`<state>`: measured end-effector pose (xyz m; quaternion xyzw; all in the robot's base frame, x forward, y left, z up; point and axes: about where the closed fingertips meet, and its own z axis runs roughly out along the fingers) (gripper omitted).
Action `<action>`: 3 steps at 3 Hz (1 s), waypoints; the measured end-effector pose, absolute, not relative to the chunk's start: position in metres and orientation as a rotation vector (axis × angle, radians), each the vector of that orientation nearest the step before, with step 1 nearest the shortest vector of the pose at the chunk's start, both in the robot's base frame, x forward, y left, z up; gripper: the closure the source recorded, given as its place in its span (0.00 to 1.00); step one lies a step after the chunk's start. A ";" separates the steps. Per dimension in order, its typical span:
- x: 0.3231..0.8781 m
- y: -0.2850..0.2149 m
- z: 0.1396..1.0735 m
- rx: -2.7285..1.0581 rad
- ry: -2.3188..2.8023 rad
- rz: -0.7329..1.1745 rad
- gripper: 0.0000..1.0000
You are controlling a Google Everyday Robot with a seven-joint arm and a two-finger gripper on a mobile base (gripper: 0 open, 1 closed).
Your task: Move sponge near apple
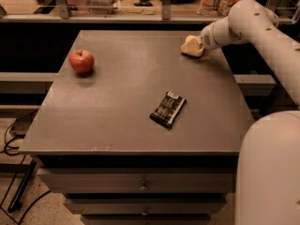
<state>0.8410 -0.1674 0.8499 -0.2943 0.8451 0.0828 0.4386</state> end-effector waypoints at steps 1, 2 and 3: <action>0.839 -0.159 0.857 -0.753 2.075 0.209 0.94; 0.822 -0.120 0.879 -0.843 1.993 0.281 1.00; 0.807 -0.085 0.907 -0.909 1.893 0.346 1.00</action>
Offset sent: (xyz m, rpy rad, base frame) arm -0.0311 0.0717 0.0361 0.0387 -0.0719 0.1937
